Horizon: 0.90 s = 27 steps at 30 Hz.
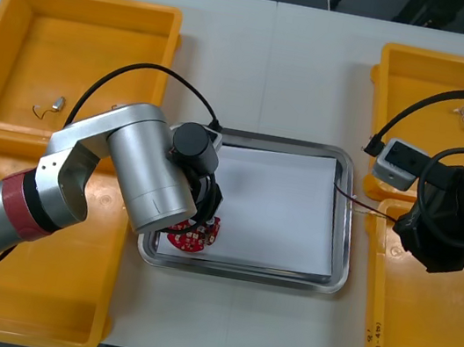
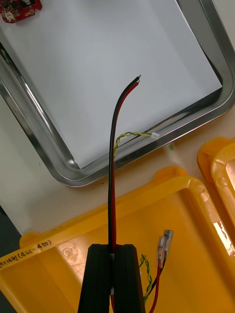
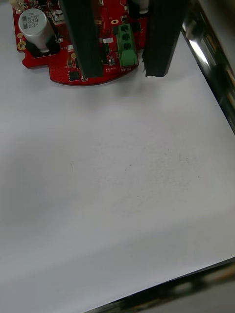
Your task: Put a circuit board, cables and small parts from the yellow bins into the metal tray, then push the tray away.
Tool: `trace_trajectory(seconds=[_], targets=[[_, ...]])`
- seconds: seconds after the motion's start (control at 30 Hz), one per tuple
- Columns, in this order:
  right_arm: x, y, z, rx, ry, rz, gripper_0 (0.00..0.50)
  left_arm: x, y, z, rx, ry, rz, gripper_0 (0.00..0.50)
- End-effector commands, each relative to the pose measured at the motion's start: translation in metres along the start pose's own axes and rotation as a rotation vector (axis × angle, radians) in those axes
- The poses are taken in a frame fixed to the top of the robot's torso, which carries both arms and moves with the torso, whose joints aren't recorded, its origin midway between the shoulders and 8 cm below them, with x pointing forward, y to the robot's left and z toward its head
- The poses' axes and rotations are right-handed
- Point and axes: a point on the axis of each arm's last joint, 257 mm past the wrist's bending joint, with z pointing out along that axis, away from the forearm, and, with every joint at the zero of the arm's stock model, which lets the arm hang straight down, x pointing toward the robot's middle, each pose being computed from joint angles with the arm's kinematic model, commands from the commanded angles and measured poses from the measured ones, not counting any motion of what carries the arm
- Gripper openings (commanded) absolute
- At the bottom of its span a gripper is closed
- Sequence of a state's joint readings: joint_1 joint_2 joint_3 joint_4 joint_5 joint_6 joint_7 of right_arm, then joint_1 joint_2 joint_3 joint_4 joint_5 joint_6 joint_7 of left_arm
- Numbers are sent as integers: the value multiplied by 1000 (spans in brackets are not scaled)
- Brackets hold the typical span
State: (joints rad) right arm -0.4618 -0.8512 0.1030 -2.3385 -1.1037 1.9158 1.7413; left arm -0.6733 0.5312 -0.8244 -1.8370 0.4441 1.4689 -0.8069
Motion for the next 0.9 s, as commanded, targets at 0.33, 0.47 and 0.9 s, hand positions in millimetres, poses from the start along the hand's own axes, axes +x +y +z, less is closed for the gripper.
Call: trace_trajectory(seconds=[0.33, 0.47, 0.9], targets=[[-18, 8, -5, -4, -40, -22, 0, -25, -29, -31, 69, -47, -129, 500], [-26, 13, -5, -15, -58, -29, 0, -27, -30, -40, 78, -45, -133, 500], [-50, 37, 20, -1, -6, -188, 0, -53, -22, -67, 72, -61, -132, 500]])
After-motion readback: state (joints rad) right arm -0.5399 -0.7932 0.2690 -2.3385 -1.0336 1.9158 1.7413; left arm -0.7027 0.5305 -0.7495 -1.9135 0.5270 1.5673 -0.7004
